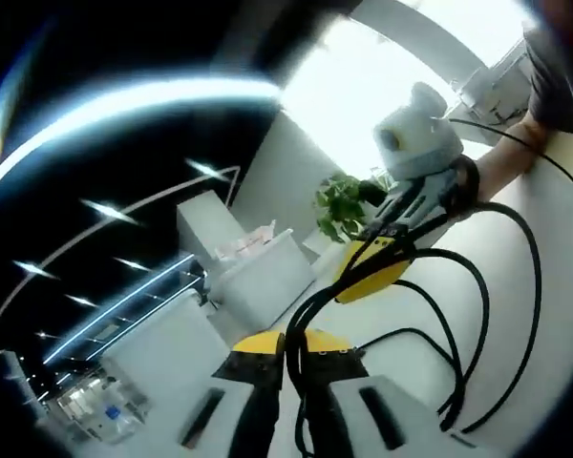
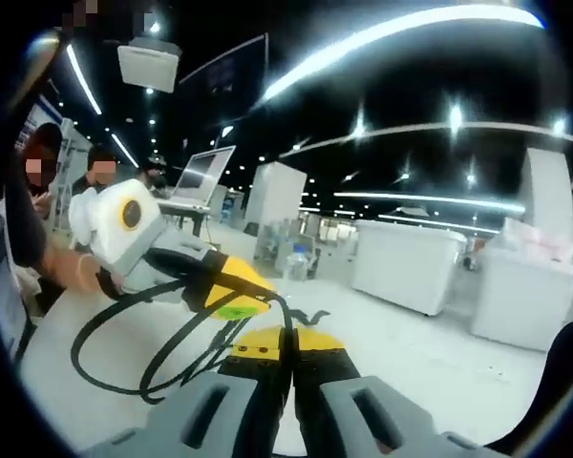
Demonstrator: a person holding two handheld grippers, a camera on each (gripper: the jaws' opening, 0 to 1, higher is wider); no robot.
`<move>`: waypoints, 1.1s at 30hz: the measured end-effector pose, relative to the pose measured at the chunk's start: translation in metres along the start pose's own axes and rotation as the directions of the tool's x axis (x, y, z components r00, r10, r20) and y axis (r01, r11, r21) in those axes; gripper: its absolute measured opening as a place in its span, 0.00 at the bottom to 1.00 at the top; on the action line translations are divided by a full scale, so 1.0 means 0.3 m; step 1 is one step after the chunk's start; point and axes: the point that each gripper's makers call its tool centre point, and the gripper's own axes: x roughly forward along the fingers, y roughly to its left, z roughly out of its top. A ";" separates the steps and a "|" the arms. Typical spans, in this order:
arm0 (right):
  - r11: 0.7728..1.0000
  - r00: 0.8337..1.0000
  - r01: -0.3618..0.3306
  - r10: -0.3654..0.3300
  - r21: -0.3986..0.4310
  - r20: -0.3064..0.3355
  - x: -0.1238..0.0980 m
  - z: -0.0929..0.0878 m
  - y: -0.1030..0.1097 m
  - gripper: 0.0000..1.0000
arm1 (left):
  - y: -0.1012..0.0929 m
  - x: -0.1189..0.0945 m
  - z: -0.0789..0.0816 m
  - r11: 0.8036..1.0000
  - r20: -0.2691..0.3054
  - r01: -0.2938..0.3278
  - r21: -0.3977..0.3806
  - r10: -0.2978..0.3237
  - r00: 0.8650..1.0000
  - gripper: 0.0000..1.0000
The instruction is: Coil the Type-C to USB data cable on the desktop and secure it with Velcro straps.
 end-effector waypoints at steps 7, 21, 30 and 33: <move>0.998 0.999 -0.046 0.046 -0.040 0.018 0.007 0.018 0.053 0.03 | -0.002 -0.002 -0.006 0.990 -0.033 -0.004 0.142 0.009 0.999 0.05; 0.913 0.967 -0.238 0.192 0.331 0.167 -0.023 0.122 0.100 0.52 | 0.059 -0.008 -0.051 0.991 -0.109 -0.059 0.121 0.073 0.991 0.05; 0.975 0.990 -0.127 0.136 0.183 -0.038 0.017 -0.037 0.085 0.26 | 0.034 -0.010 -0.036 0.989 -0.113 -0.017 0.146 0.034 0.993 0.05; 0.973 0.992 -0.090 0.106 0.212 -0.064 0.015 -0.068 0.038 0.19 | 0.005 -0.009 -0.026 0.998 -0.095 0.030 0.047 -0.025 0.995 0.05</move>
